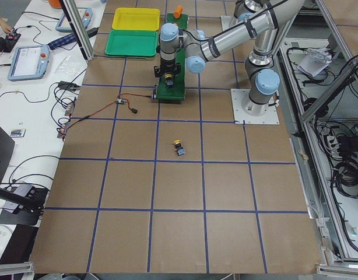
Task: Sort buttons by color to trays
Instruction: 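Push orange cylinder off belt end with right gripper while left reaches for button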
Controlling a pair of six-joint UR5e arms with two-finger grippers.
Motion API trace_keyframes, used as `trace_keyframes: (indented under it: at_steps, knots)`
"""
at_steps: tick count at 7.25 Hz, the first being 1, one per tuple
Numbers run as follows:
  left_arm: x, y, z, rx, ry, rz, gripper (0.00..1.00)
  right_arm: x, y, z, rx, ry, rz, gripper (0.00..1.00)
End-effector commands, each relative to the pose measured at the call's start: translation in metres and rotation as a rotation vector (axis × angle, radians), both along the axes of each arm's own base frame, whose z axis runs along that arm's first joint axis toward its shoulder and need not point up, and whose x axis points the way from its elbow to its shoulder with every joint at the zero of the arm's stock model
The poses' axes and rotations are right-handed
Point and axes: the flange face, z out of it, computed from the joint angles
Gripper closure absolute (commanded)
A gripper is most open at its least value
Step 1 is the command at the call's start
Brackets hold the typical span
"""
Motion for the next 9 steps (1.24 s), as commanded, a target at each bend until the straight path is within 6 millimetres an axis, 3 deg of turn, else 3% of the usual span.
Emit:
trace_keyframes:
  at_steps: [1,2,3,4,5,6,7,9]
  knots:
    - [0.139,-0.013,0.022,-0.001,-0.009,0.142,0.00,0.000,-0.021,-0.027,0.065,0.015,-0.310,0.00]
    - [0.203,-0.001,0.007,0.041,0.013,0.253,0.00,-0.001,-0.047,-0.041,0.024,0.016,-0.397,0.00]
    - [0.242,0.006,-0.004,0.049,0.019,0.265,0.00,0.001,-0.052,-0.046,0.031,0.012,-0.600,0.00]
    - [0.276,0.014,-0.019,0.068,0.016,0.249,0.00,0.002,-0.054,-0.051,0.041,0.018,-0.680,0.00]
    - [0.303,0.022,-0.032,0.083,-0.015,0.203,0.00,0.003,-0.068,-0.072,0.056,0.022,-0.685,0.00]
    - [0.334,0.032,-0.044,0.085,-0.025,0.189,0.00,0.011,-0.075,-0.076,0.018,0.008,-0.752,0.00]
    - [0.354,0.043,-0.062,0.106,-0.006,0.226,0.00,0.030,-0.071,-0.083,0.021,0.015,-0.809,0.00]
    - [0.360,0.045,-0.094,0.142,0.025,0.184,0.00,0.069,-0.086,-0.120,0.010,0.010,-0.796,0.00]
